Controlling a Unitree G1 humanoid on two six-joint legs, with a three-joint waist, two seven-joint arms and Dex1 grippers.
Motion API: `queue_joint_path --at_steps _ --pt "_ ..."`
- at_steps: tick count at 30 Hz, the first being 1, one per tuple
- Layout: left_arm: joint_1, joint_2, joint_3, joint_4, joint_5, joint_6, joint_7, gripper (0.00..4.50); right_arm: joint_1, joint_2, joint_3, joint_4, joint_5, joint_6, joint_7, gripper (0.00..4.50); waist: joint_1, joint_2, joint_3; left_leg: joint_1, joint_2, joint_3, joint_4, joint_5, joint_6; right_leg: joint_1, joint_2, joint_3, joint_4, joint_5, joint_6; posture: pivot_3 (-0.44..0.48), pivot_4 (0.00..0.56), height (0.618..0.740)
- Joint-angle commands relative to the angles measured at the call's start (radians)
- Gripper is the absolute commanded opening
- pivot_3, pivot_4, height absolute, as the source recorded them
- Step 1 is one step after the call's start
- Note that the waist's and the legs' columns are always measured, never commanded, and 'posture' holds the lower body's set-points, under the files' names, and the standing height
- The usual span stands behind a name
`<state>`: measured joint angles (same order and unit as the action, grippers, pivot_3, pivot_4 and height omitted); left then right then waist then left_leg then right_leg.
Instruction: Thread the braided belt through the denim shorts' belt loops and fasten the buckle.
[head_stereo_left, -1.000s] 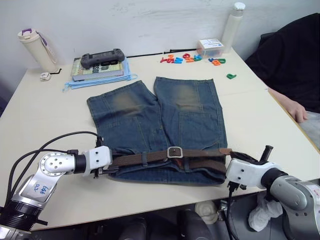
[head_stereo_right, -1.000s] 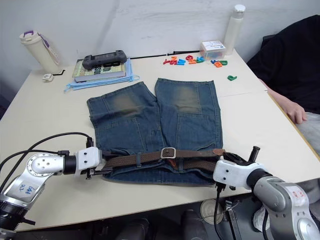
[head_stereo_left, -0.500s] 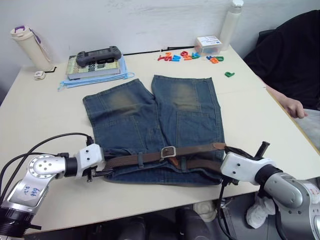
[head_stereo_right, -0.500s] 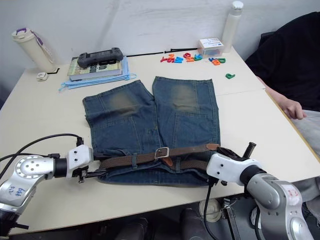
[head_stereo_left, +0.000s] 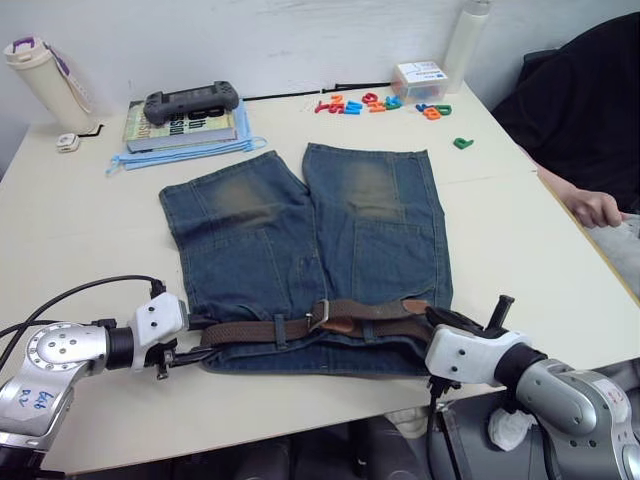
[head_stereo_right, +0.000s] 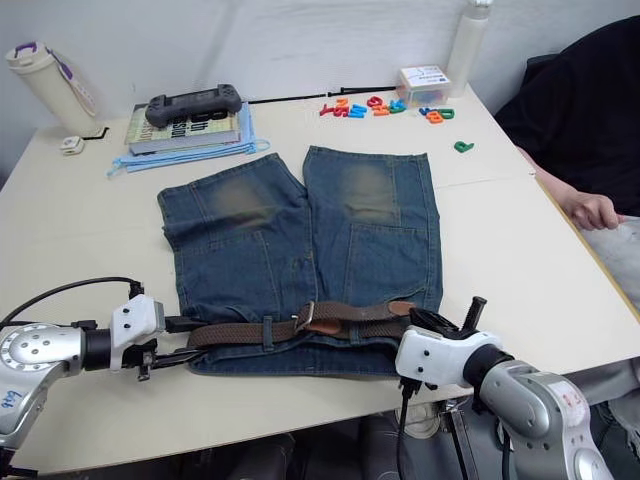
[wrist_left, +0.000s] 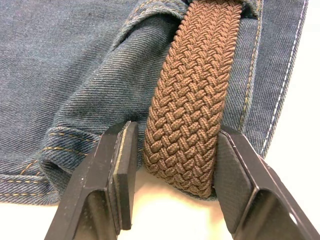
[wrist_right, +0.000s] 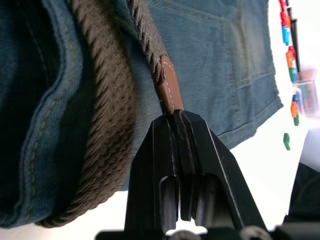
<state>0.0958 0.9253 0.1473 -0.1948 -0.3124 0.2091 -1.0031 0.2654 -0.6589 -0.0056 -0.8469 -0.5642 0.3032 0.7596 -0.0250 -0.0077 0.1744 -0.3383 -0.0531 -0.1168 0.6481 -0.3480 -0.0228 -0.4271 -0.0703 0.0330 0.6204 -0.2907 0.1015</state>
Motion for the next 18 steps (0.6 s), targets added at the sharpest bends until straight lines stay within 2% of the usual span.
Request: queue_joint_path --at_steps 1,11,14,18 --pt "0.004 0.009 0.023 -0.006 0.009 0.005 0.000 2.38 0.012 -0.022 -0.020 -0.030 -0.005 -0.025 0.003 0.00 0.000 0.000 0.000 0.000 0.000 0.000 0.000 0.000 0.000 0.000 0.000 0.000 0.000 0.000 0.000 0.000 0.150 0.707" --pt "0.004 -0.029 0.075 -0.056 -0.050 0.011 0.009 2.38 -0.042 -0.007 0.055 0.016 -0.018 -0.025 0.004 0.00 0.003 -0.004 0.003 0.000 0.000 0.000 0.001 0.000 0.000 0.000 0.000 0.000 0.002 0.000 0.000 0.000 0.150 0.707" --pt "0.015 -0.035 0.092 -0.065 -0.066 0.009 0.001 3.01 -0.040 -0.005 0.056 0.030 -0.004 0.001 0.012 0.00 0.002 -0.004 0.003 0.000 0.000 0.000 0.001 0.000 0.000 0.000 0.000 0.000 0.002 0.000 0.000 0.000 0.150 0.707" --pt "0.047 -0.043 0.117 -0.100 -0.115 0.025 -0.026 4.48 -0.063 -0.017 0.001 0.044 0.052 0.019 0.028 1.35 0.002 -0.005 0.003 0.000 0.000 0.001 0.001 0.000 0.000 0.000 0.000 0.000 0.001 0.000 0.000 0.000 0.150 0.707"
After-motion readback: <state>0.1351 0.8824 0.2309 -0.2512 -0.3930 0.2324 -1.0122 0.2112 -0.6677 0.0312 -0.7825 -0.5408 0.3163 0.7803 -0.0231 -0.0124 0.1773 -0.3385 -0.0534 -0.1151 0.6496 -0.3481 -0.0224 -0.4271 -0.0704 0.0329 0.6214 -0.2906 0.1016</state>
